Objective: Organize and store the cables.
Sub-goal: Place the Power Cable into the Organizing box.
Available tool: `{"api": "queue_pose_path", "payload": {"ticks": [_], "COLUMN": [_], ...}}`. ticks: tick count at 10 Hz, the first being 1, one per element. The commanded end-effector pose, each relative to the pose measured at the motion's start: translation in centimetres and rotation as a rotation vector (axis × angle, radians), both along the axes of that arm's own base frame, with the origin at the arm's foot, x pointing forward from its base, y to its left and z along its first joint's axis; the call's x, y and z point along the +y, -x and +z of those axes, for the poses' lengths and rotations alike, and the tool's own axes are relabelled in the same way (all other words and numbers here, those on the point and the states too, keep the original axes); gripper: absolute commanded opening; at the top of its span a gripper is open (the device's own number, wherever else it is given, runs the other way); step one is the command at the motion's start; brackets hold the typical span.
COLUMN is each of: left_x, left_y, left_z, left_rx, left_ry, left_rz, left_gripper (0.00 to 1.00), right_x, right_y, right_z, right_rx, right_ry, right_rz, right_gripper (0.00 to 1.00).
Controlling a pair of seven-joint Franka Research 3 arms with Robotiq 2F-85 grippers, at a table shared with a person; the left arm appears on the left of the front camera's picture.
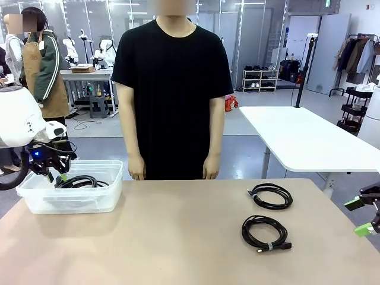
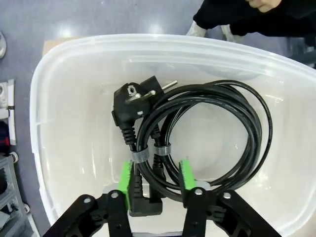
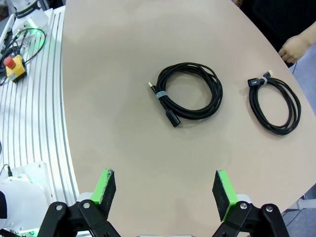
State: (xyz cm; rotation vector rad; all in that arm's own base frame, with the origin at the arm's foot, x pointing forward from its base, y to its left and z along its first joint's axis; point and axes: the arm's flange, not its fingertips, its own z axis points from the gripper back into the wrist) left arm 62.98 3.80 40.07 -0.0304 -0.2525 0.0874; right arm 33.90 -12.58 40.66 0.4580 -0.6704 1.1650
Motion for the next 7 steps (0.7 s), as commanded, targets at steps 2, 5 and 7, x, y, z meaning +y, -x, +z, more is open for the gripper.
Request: {"api": "queue_pose_path", "payload": {"ticks": [2,5,7], "left_x": [0.1,0.4,0.4], "left_y": [0.4,1.0,1.9], "left_z": [0.9,1.2,1.2], "left_rx": [-0.004,-0.020,-0.033], "left_ry": [-0.016,-0.020,0.023], "left_rz": [0.026,0.028,-0.004], "left_gripper": [1.00,1.00,1.00], "right_x": [-0.1,-0.1,-0.1], "right_y": [-0.2,-0.2,-0.2], "right_z": [0.1,0.1,0.1], "right_rx": [-0.009,-0.009,-0.009], "right_ry": [-0.014,-0.014,-0.014], "right_rz": [0.005,0.005,0.005], "right_gripper": [1.00,1.00,1.00]}}
